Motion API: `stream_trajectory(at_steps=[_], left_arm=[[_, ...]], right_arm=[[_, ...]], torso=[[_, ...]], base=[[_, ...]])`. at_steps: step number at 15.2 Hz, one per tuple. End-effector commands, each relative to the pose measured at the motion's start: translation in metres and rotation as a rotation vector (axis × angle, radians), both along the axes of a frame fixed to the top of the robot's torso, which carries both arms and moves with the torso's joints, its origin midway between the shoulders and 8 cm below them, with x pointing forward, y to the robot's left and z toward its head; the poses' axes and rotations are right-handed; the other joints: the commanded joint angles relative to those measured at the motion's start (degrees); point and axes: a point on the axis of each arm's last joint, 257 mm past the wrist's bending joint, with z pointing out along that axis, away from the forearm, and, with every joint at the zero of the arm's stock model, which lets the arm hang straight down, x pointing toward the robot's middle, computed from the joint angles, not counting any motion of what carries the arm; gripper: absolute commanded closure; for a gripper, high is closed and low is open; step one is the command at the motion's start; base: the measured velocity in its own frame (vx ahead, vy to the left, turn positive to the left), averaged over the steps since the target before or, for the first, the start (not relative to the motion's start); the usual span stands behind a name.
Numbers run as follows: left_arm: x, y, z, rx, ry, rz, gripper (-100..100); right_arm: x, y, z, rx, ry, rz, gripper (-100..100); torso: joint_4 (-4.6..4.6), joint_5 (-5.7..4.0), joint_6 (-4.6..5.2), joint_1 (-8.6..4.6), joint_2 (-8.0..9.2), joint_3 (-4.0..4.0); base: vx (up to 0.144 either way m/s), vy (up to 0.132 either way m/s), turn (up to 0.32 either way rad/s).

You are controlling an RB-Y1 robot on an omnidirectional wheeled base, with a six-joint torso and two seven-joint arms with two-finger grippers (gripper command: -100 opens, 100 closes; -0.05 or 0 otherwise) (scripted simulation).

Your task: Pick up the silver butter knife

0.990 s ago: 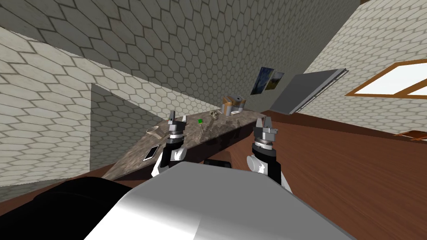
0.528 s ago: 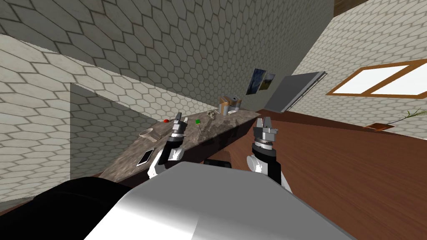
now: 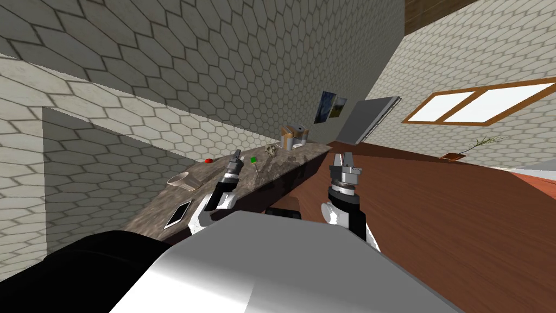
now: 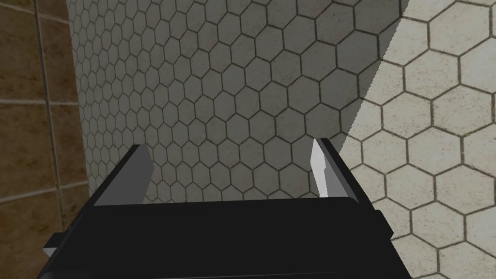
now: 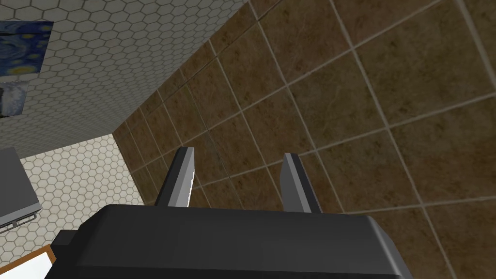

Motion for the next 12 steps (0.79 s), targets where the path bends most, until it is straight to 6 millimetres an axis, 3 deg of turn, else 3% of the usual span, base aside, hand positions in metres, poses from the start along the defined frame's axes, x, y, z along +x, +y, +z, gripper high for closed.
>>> stream_trajectory(at_steps=[1, 12], left_arm=[[0.003, 0.005, -0.008, 0.012, 0.033, 0.017, -100], [0.02, 0.046, -0.064, 0.137, 0.26, 0.159, -100]], right_arm=[[0.0, 0.0, 0.0, 0.0, 0.0, 0.0, 0], [0.0, 0.0, 0.0, 0.0, 0.0, 0.0, 0]], torso=[[0.0, 0.0, 0.0, 0.0, 0.0, 0.0], [0.0, 0.0, 0.0, 0.01, -0.01, -0.01]], base=[[0.003, -0.001, -0.039], [0.005, -0.004, -0.123]])
